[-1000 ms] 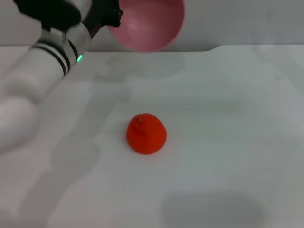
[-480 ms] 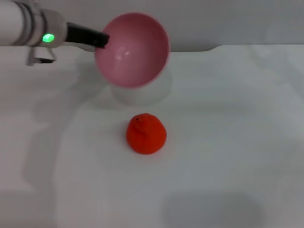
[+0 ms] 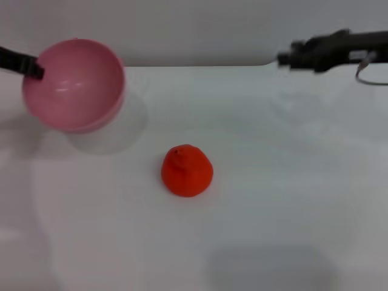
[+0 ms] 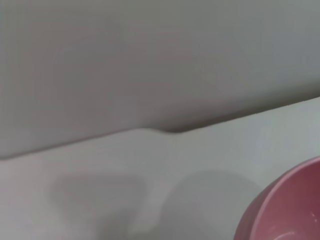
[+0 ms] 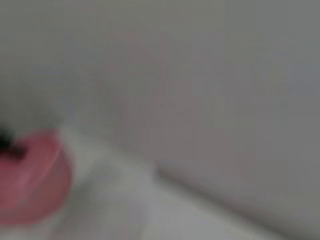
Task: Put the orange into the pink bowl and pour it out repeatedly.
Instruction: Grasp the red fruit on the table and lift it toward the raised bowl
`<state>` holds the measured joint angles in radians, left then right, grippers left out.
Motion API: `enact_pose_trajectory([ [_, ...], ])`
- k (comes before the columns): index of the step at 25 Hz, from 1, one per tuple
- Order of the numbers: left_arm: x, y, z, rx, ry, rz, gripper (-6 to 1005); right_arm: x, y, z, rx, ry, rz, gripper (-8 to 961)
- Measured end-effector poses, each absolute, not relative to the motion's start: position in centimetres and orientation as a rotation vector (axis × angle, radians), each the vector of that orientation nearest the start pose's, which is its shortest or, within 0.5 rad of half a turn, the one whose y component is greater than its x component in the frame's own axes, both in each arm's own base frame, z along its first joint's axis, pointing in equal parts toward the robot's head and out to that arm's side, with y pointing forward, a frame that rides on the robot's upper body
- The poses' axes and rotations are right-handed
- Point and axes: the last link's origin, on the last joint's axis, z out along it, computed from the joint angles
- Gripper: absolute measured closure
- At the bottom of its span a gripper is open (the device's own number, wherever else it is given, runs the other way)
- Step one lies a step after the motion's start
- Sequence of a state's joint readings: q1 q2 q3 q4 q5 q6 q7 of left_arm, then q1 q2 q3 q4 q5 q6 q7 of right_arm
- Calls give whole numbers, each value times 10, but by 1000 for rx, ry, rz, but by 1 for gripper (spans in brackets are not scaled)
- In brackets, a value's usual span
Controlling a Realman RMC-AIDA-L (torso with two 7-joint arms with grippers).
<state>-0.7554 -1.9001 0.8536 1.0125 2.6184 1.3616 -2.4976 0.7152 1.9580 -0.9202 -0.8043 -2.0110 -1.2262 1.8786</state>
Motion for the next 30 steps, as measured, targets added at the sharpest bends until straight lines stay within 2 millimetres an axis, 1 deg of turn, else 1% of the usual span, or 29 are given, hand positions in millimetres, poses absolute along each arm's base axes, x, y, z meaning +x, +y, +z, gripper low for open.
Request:
enact_pose_trajectory([
  [2,-245,431,122,-2152,-1228,109,956,189,429,44,-2642,740,326,457],
  [5,-246,429,119,-2160,-1233,118,956,166,427,32,-2761,669,260,456],
  [8,-242,430,113,-2180,-1224,119,956,148,422,10,-2857,593,175,455],
  [10,-240,430,111,-2188,-1218,116,956,141,417,-7,-2905,546,109,455],
  [12,-239,431,110,-2191,-1216,114,956,139,411,-25,-2937,506,27,454],
  [16,-234,431,103,-2206,-1216,104,956,140,403,-52,-2967,441,-114,317],
  [18,-233,431,102,-2208,-1217,103,956,142,400,-62,-2977,423,-145,249],
  [21,-230,430,98,-2217,-1220,96,956,142,398,-68,-2983,407,-130,250],
  [24,-226,429,87,-2240,-1222,87,956,144,399,-69,-2970,399,-110,251],
  [30,-222,429,82,-2248,-1216,72,956,148,401,-78,-2938,387,-79,253],
])
